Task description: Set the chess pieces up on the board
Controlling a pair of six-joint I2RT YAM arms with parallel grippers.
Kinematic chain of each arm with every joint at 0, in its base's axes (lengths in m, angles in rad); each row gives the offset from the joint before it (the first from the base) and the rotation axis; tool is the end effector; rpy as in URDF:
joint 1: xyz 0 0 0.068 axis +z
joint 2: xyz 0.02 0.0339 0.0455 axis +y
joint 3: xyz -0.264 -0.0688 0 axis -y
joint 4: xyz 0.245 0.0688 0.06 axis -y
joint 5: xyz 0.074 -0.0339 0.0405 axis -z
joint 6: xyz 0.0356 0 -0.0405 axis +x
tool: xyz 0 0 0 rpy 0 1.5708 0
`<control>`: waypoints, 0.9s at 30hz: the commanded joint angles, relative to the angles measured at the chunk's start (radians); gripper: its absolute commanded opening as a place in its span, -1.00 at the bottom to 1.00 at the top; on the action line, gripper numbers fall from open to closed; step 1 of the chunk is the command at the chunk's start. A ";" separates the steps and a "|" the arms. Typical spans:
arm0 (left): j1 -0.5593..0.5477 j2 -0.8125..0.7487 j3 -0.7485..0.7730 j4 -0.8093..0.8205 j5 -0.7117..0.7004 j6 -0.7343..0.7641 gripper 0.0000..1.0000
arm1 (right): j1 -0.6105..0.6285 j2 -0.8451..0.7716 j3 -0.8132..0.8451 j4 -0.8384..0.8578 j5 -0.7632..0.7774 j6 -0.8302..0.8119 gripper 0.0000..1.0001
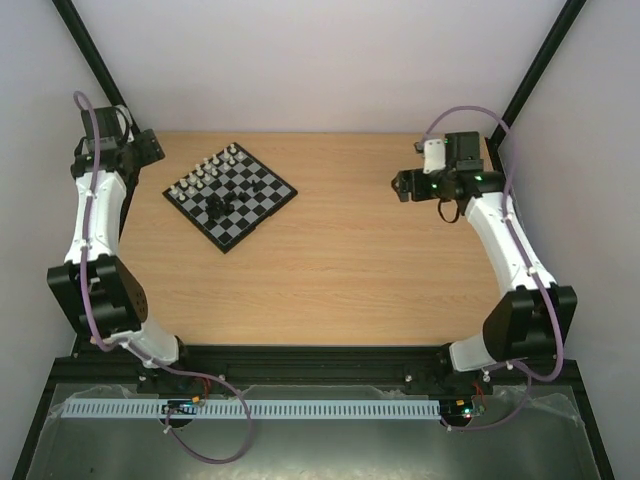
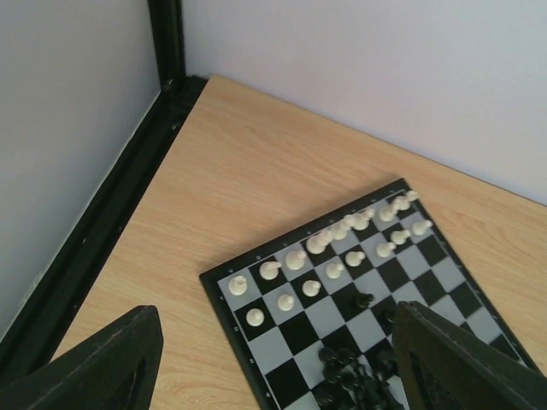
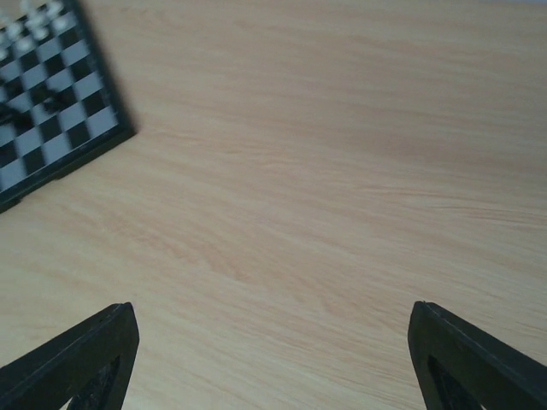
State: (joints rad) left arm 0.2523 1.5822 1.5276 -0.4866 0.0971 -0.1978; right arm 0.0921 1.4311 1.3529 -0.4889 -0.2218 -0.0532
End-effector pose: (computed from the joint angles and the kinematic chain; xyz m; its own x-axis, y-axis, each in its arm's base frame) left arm 0.3540 0.0877 0.3676 -0.4561 -0.3196 -0.8306 -0.2627 0.9401 -0.2174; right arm 0.3218 0.0376 0.3572 -0.5196 -0.1001 -0.8486 -0.3025 0.9503 0.0732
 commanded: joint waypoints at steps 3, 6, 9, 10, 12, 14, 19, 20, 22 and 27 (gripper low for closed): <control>0.080 0.160 0.071 -0.078 0.078 -0.056 0.43 | 0.096 0.126 0.095 -0.093 -0.150 -0.087 0.59; 0.114 0.240 0.082 -0.060 0.128 -0.078 0.34 | 0.124 0.181 0.116 -0.097 -0.176 -0.104 0.50; 0.152 0.324 0.109 -0.043 0.162 -0.095 0.28 | 0.138 0.221 0.126 -0.118 -0.183 -0.113 0.47; 0.165 0.358 0.127 -0.042 0.173 -0.101 0.24 | 0.140 0.226 0.126 -0.127 -0.186 -0.119 0.46; 0.185 0.420 0.167 -0.034 0.184 -0.122 0.15 | 0.145 0.228 0.119 -0.146 -0.187 -0.136 0.44; 0.201 0.492 0.212 -0.019 0.188 -0.139 0.01 | 0.155 0.225 0.110 -0.165 -0.180 -0.156 0.40; 0.207 0.638 0.345 0.012 0.202 -0.167 -0.48 | 0.165 0.221 0.090 -0.212 -0.148 -0.187 0.32; 0.207 0.667 0.370 0.018 0.208 -0.173 -0.53 | 0.166 0.223 0.089 -0.222 -0.141 -0.190 0.31; 0.207 0.719 0.420 0.031 0.218 -0.183 -0.58 | 0.167 0.227 0.086 -0.237 -0.131 -0.187 0.29; 0.206 0.829 0.510 0.082 0.286 -0.197 -0.59 | 0.170 0.222 0.062 -0.250 -0.105 -0.180 0.28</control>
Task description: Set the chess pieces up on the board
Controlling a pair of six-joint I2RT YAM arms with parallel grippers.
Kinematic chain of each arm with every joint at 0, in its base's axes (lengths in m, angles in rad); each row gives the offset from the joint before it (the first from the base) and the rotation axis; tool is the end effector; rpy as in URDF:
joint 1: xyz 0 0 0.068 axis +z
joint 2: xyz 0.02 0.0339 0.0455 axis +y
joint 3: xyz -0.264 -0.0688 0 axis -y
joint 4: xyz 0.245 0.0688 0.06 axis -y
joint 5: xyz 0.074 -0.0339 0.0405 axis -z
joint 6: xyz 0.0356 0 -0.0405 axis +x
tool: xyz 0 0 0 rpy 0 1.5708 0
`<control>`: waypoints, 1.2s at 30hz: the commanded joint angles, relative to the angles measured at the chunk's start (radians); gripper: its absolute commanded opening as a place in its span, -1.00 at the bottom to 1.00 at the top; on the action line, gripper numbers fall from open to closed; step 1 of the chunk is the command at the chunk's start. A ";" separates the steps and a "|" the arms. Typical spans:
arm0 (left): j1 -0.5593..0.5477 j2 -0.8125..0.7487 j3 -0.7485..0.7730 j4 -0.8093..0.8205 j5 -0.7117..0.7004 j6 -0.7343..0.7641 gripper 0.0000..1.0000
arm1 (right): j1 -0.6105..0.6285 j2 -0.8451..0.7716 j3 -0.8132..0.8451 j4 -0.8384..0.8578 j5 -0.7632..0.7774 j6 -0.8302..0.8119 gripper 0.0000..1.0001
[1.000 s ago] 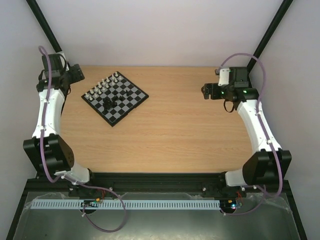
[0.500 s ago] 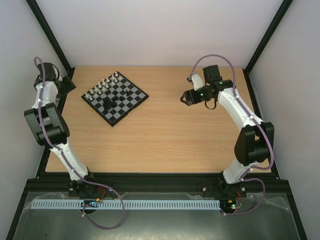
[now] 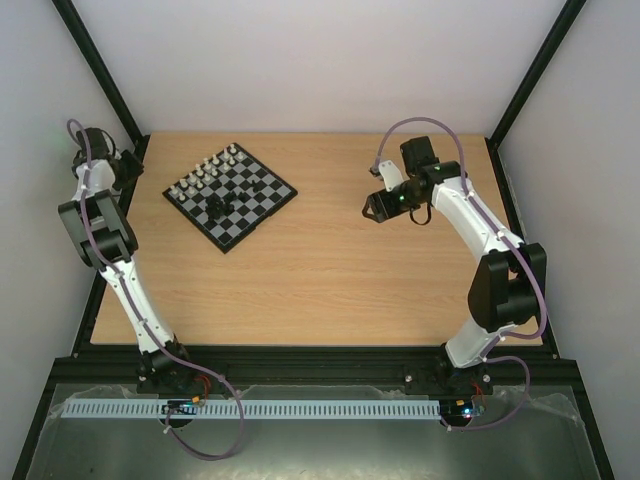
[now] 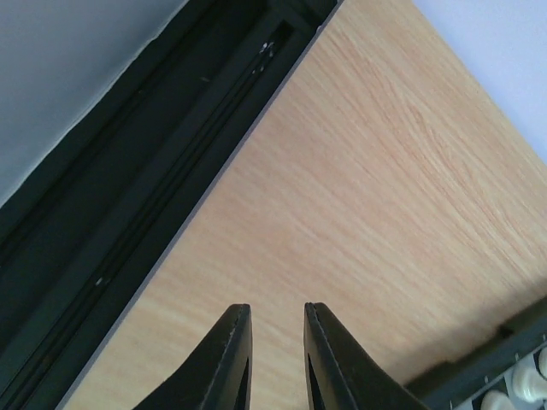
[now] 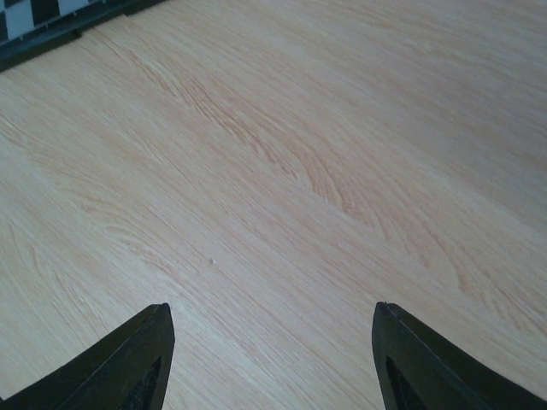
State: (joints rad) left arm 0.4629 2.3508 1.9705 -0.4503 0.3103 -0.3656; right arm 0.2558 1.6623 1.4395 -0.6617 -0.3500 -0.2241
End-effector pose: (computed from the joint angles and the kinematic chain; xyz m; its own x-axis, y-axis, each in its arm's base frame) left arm 0.4775 0.2261 0.1863 -0.5308 -0.6454 -0.5493 -0.4612 0.7637 -0.4517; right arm 0.3495 0.1040 0.2977 -0.6302 -0.3806 -0.6768 -0.6030 0.7890 0.1178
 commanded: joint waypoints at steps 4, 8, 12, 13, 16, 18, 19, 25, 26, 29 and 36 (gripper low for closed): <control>-0.014 0.129 0.106 0.074 0.122 -0.034 -0.64 | 0.010 0.001 -0.032 -0.098 0.039 -0.008 0.27; -0.029 0.171 0.120 0.087 0.157 -0.034 -0.72 | 0.019 0.004 -0.037 -0.102 0.048 0.002 0.28; -0.048 0.208 0.122 0.094 0.209 -0.035 -0.75 | 0.035 0.008 -0.051 -0.102 0.062 0.002 0.28; -0.052 0.216 0.123 0.095 0.219 -0.034 -0.77 | 0.038 0.009 -0.054 -0.102 0.068 0.002 0.28; -0.069 0.235 0.124 0.097 0.240 -0.031 -0.81 | 0.047 0.011 -0.059 -0.105 0.074 0.002 0.28; -0.079 0.246 0.125 0.097 0.263 -0.031 -0.82 | 0.052 0.013 -0.057 -0.106 0.075 0.000 0.28; -0.085 0.251 0.125 0.098 0.279 -0.029 -0.83 | 0.053 0.014 -0.059 -0.105 0.076 0.000 0.28; -0.111 0.280 0.128 0.087 0.375 -0.016 -0.95 | 0.057 0.021 -0.063 -0.104 0.083 -0.003 0.28; -0.115 0.283 0.128 0.081 0.393 -0.012 -0.95 | 0.057 0.023 -0.063 -0.104 0.083 -0.003 0.28; -0.123 0.294 0.126 0.067 0.450 0.000 -0.95 | 0.059 0.025 -0.063 -0.104 0.083 -0.004 0.29; -0.122 0.324 0.149 0.017 0.585 0.052 -0.95 | 0.060 0.030 -0.064 -0.110 0.083 -0.006 0.29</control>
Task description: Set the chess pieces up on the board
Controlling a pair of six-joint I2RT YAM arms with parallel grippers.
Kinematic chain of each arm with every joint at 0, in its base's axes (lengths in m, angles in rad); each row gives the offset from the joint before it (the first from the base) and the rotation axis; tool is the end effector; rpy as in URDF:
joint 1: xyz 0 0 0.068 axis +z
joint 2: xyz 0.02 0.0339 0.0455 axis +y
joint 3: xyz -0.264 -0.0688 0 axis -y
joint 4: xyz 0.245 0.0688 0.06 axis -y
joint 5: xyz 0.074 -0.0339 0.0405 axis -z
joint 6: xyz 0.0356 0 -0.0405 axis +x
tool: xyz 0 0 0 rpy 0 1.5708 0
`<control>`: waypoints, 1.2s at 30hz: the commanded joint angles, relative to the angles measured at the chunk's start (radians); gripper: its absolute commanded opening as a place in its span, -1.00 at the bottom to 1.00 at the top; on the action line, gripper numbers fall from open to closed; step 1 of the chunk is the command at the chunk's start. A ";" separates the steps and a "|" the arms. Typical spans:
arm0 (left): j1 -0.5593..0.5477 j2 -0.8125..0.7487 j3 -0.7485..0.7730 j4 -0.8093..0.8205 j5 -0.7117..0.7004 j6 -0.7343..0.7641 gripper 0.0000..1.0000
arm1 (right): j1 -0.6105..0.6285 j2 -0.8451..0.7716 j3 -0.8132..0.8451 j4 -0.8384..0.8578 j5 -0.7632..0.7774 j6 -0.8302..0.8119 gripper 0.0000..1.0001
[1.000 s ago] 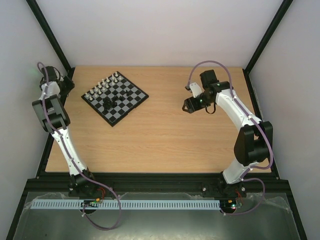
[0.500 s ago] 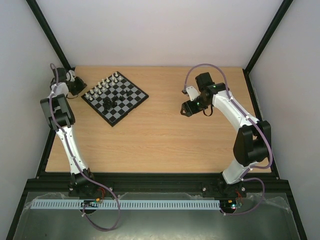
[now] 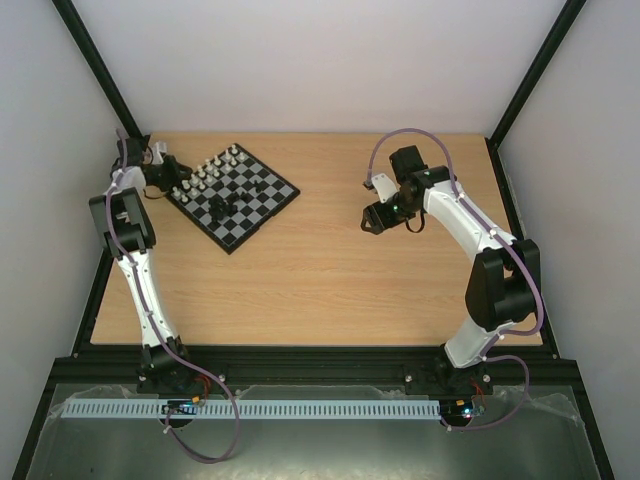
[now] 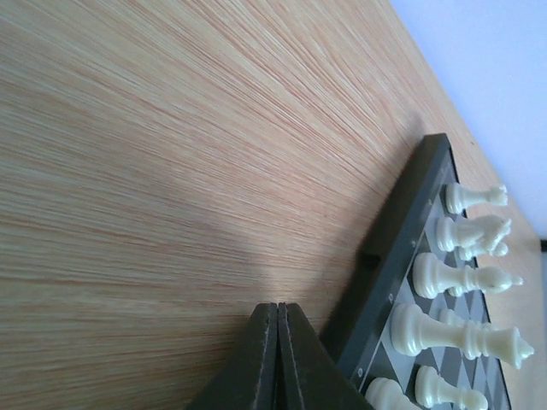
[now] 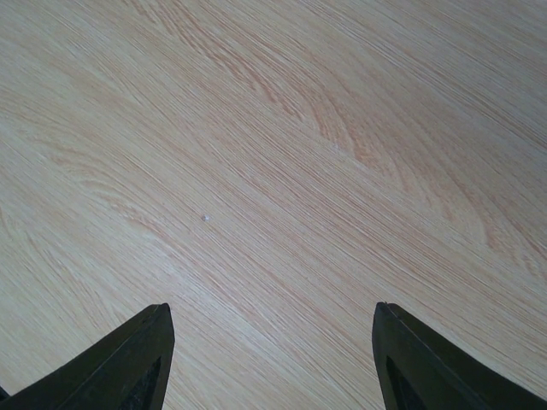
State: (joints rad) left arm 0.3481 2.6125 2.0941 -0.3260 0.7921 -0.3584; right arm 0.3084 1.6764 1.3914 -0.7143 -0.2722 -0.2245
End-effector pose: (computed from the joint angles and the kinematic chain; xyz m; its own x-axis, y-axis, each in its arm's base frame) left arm 0.5315 0.1659 0.1035 -0.7299 -0.5270 -0.4353 -0.0547 0.6799 -0.7313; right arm 0.3386 0.1179 0.2736 -0.6854 -0.4434 -0.5777 -0.5985 0.7948 0.1000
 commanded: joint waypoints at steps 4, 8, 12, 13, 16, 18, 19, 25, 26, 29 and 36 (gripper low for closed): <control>-0.008 0.085 0.065 -0.203 0.120 0.129 -0.95 | 0.009 0.014 -0.020 -0.059 0.000 -0.006 0.29; -0.014 0.115 0.113 -0.321 0.121 0.222 -0.95 | 0.009 0.012 -0.025 -0.057 -0.002 -0.008 0.29; -0.025 0.127 0.123 -0.388 0.133 0.278 -0.95 | 0.009 0.011 -0.031 -0.056 -0.005 -0.009 0.29; -0.030 0.127 0.123 -0.403 0.136 0.290 -0.95 | 0.009 0.011 -0.032 -0.056 -0.006 -0.010 0.29; -0.049 0.127 0.122 -0.451 0.147 0.338 -0.95 | 0.010 0.008 -0.035 -0.054 -0.011 -0.010 0.29; -0.063 0.126 0.122 -0.478 0.150 0.368 -0.95 | 0.011 0.005 -0.040 -0.053 -0.014 -0.012 0.29; -0.070 0.125 0.121 -0.490 0.149 0.381 -0.95 | 0.009 0.004 -0.042 -0.051 -0.016 -0.012 0.29; -0.124 0.121 0.117 -0.547 0.153 0.443 -0.95 | 0.011 -0.002 -0.056 -0.039 -0.027 -0.007 0.29; -0.134 0.119 0.112 -0.554 0.153 0.454 -0.95 | 0.011 -0.002 -0.058 -0.036 -0.027 -0.006 0.29; -0.164 0.106 0.090 -0.565 0.151 0.473 -0.95 | 0.011 -0.001 -0.061 -0.026 -0.034 0.000 0.29; -0.239 0.083 0.052 -0.593 0.155 0.517 -0.95 | 0.011 0.008 -0.059 -0.011 -0.044 0.003 0.29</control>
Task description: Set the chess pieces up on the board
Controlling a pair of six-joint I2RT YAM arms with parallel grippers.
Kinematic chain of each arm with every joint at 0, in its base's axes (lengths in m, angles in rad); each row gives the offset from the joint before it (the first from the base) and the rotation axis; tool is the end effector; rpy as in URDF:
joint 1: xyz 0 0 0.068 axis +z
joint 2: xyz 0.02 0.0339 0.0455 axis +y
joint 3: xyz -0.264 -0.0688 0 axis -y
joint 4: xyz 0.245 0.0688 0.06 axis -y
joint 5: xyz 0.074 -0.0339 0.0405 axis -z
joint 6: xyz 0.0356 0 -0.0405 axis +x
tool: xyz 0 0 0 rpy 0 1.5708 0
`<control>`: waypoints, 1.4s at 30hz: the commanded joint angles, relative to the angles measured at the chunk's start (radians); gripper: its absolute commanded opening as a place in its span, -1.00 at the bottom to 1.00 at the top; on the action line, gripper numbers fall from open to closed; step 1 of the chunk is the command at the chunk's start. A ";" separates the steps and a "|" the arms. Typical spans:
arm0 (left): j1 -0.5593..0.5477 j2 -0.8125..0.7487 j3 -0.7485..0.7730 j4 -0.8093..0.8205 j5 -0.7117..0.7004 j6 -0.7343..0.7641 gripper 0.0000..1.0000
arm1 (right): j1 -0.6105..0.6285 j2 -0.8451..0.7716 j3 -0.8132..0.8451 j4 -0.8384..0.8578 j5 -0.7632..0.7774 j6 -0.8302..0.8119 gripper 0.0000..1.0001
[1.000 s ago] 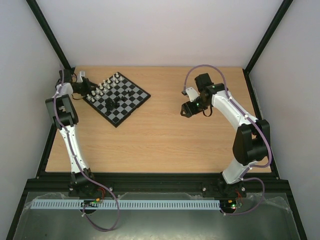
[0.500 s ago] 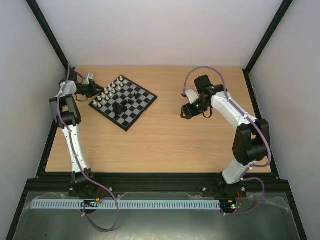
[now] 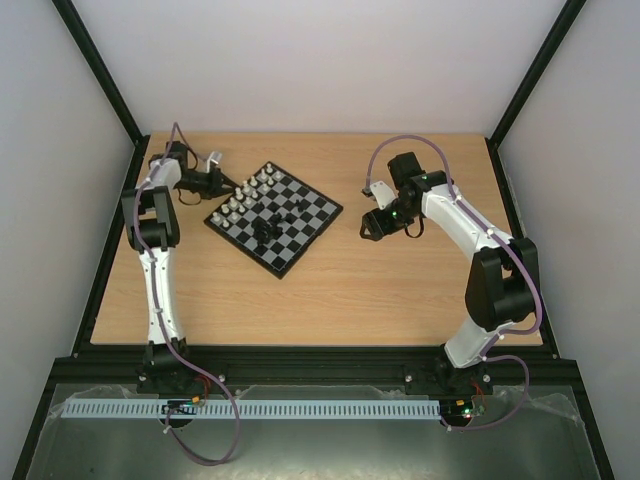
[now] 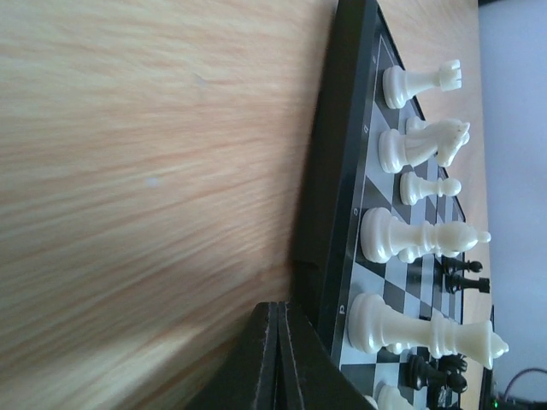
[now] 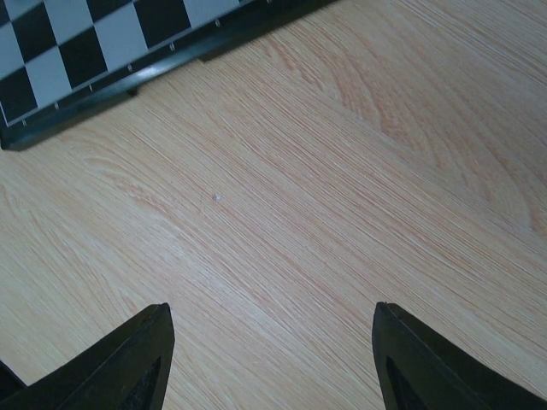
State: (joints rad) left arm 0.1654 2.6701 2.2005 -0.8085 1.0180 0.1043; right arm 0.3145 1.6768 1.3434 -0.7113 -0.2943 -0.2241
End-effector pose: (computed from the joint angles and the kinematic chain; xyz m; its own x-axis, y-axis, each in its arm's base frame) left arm 0.5254 0.0570 0.0873 -0.9231 -0.0987 -0.3718 0.2532 0.5717 -0.7804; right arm 0.3328 0.1191 0.2591 -0.7052 -0.4531 -0.5453 -0.6064 0.7839 0.1330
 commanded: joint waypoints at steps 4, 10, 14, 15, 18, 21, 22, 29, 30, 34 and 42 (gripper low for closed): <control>-0.106 0.009 -0.080 -0.117 -0.070 0.072 -0.95 | 0.005 0.010 -0.009 -0.005 -0.029 0.009 0.29; -0.111 0.015 -0.067 -0.027 -0.101 -0.093 -0.95 | 0.006 0.016 -0.003 0.008 -0.032 0.017 0.29; -0.015 -0.024 -0.026 0.111 -0.177 -0.244 -0.88 | 0.005 0.042 0.045 0.014 -0.025 0.016 0.31; 0.005 -0.048 -0.021 0.100 -0.229 -0.214 -0.83 | 0.005 0.055 0.064 0.015 -0.024 0.016 0.35; 0.076 -0.137 -0.043 0.077 -0.291 -0.217 -0.58 | 0.005 0.126 0.129 0.038 -0.015 0.022 0.47; 0.144 -0.272 -0.158 0.079 -0.355 -0.225 -0.27 | 0.003 0.213 0.226 0.066 0.009 0.046 0.74; 0.165 -0.344 -0.208 0.079 -0.378 -0.231 -0.20 | 0.004 0.244 0.270 0.067 0.010 0.047 0.78; 0.220 -0.774 -0.729 0.126 -0.363 -0.236 0.16 | -0.001 0.501 0.563 -0.025 -0.028 0.030 0.83; 0.213 -0.833 -0.793 0.134 -0.367 -0.230 0.16 | -0.002 0.552 0.605 -0.048 -0.040 0.025 0.78; 0.163 -1.015 -1.019 0.161 -0.394 -0.238 0.16 | -0.010 0.665 0.733 -0.102 -0.113 0.009 0.52; 0.047 -1.172 -1.304 0.315 -0.343 -0.320 0.12 | -0.010 0.748 0.755 -0.123 -0.163 -0.044 0.31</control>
State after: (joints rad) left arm 0.2523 1.5444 0.9699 -0.5812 0.6621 -0.1654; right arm 0.3073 2.3981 2.0655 -0.7513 -0.4126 -0.2333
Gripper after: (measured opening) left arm 0.555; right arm 0.673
